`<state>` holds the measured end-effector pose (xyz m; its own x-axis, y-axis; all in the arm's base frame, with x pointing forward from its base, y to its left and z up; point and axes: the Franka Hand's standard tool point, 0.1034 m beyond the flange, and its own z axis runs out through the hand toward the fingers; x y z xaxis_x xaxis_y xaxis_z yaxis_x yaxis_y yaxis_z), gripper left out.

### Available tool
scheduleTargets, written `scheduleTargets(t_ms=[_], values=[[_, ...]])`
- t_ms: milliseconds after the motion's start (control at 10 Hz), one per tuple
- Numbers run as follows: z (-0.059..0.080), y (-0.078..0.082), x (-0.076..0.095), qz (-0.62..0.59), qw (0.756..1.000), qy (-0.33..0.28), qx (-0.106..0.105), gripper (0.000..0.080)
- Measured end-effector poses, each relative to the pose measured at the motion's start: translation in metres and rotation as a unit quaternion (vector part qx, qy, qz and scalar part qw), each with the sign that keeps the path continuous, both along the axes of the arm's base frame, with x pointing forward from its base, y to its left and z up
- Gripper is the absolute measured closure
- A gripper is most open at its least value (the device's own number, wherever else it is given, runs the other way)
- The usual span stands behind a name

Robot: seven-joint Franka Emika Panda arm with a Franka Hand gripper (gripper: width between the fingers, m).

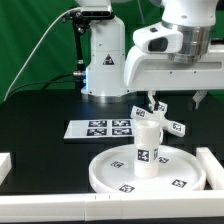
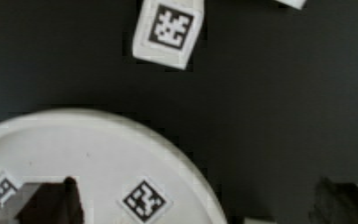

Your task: Assemble round table

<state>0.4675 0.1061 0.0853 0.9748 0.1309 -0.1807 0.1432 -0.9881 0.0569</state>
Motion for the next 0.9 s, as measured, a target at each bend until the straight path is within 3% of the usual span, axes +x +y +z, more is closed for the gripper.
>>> scheduleTargets(t_ms=[300,400,600,700,900], values=[[0.001,-0.001,0.001,-0.001,1.000,-0.001,0.000,0.0151],[-0.001,-0.001,-0.006,-0.011,1.000,0.012,-0.006,0.0151],[-0.007,-0.001,-0.032,-0.014,0.996,0.070,-0.057,0.0151],[-0.014,-0.001,-0.036,0.002,0.996,0.066,-0.064,0.0151],[-0.013,-0.001,-0.037,0.002,0.997,0.053,-0.057,0.0151]])
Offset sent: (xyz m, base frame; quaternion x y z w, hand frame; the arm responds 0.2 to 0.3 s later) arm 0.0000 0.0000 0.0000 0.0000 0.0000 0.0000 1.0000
